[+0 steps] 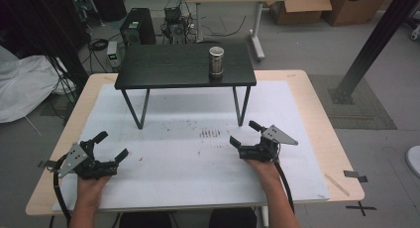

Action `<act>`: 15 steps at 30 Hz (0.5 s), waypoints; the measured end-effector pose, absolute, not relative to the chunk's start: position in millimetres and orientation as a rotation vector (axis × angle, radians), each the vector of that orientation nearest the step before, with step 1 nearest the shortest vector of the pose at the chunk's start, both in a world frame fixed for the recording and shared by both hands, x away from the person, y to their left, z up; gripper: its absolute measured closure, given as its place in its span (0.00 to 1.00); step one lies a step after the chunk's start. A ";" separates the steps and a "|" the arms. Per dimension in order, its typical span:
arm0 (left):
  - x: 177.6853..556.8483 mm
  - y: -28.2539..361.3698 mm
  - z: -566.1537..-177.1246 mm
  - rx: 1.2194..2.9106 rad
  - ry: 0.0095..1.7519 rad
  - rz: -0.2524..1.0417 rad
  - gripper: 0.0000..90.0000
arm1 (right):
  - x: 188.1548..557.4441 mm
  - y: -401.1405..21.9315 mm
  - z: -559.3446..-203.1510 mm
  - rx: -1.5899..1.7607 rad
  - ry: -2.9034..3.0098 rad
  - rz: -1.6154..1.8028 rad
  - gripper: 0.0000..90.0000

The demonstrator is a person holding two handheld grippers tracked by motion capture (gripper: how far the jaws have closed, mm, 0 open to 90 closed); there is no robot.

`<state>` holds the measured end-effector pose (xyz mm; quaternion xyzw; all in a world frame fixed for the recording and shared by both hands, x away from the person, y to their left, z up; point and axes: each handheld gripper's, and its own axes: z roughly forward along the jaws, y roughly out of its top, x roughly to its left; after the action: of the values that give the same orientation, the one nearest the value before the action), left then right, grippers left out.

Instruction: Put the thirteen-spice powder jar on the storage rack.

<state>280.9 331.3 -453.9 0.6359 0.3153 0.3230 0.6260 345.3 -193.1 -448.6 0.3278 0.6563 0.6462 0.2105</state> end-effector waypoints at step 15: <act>280.6 331.3 -454.0 1.458 0.722 0.741 0.00 | 327.7 -188.9 -454.5 0.735 1.735 1.771 0.00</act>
<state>280.6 331.3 -454.0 0.6357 0.3148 0.3232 0.6264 327.7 -188.9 -454.5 0.2733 0.6452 0.6585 0.2745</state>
